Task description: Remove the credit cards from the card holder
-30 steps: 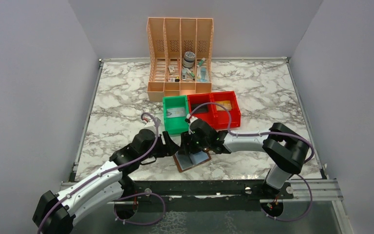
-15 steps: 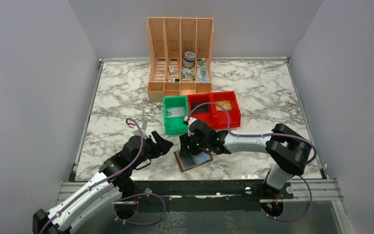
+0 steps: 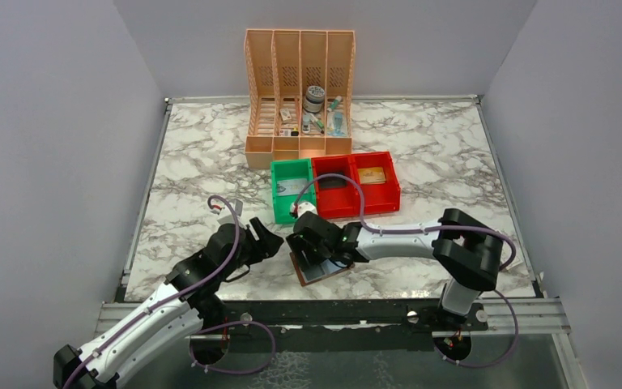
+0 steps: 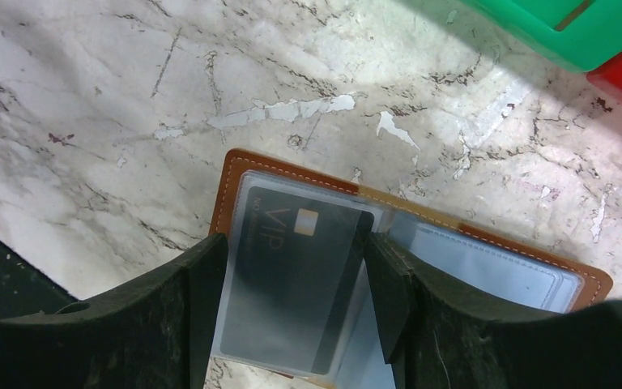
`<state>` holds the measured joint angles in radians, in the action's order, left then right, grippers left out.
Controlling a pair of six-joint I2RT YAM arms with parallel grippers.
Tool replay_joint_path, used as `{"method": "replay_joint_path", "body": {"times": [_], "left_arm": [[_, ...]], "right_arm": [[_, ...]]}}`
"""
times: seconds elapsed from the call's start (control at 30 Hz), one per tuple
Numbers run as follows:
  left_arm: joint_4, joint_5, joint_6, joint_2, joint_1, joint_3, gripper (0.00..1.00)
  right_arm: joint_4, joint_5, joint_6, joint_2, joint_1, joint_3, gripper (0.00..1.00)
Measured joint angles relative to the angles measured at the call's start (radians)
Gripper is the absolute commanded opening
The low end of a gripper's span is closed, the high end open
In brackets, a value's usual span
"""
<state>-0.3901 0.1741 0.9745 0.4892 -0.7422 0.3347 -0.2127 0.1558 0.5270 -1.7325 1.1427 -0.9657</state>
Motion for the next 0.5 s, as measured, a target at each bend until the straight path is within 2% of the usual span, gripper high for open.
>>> {"method": "replay_joint_path", "body": {"times": [0.37, 0.5], "left_arm": [[-0.014, 0.010, -0.001, -0.013, 0.000, 0.000, 0.62], [-0.021, 0.010, -0.002, -0.015, 0.000, 0.000, 0.60]], "right_arm": [[-0.063, 0.095, 0.004, -0.043, 0.040, -0.059, 0.65], [-0.068, 0.096, 0.008, -0.046, 0.041, -0.063, 0.58]]}}
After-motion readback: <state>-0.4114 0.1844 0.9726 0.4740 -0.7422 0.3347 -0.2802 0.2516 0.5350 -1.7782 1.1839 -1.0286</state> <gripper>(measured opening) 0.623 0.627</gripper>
